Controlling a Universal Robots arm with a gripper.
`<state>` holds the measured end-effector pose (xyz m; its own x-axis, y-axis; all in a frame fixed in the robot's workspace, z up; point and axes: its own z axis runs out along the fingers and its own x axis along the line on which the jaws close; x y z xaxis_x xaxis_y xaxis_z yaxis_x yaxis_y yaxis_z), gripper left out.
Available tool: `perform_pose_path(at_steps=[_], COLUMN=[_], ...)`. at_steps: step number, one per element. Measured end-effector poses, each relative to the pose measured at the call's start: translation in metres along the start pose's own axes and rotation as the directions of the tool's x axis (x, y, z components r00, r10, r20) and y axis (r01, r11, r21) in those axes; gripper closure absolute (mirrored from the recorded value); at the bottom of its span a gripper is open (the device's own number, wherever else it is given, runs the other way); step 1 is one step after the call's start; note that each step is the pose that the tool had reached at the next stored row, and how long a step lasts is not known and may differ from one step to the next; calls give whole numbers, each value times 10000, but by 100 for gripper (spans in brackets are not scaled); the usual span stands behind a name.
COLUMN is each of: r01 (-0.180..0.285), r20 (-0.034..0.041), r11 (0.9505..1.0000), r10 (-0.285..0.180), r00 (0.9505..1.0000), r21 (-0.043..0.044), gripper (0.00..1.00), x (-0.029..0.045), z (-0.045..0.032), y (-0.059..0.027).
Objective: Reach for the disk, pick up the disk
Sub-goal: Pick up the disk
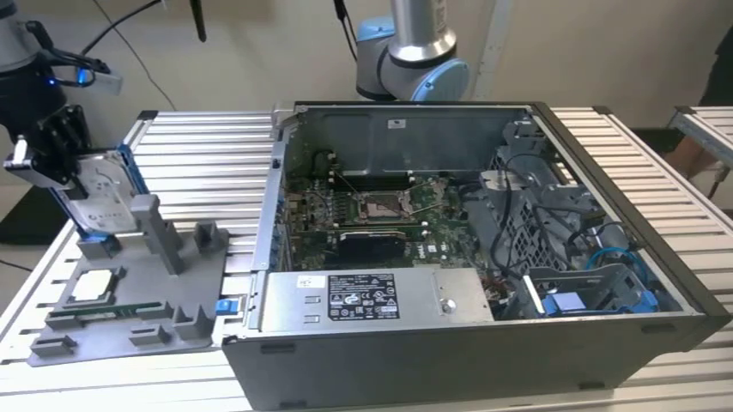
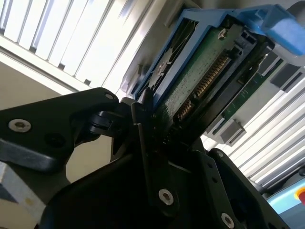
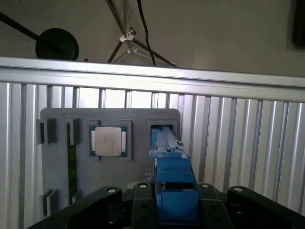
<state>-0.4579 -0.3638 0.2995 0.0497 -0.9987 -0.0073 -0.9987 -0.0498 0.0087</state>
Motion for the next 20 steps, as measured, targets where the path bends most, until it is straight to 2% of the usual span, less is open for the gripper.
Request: perform_pose_path(at_steps=[12, 20], r01=[0, 0], r20=[1, 0], r11=[10000, 10000], r10=[0, 0], r00=[10000, 10000], r21=[1, -1], gripper=[100, 100], x=[-1, -1], z=[-82, -93], y=[1, 1])
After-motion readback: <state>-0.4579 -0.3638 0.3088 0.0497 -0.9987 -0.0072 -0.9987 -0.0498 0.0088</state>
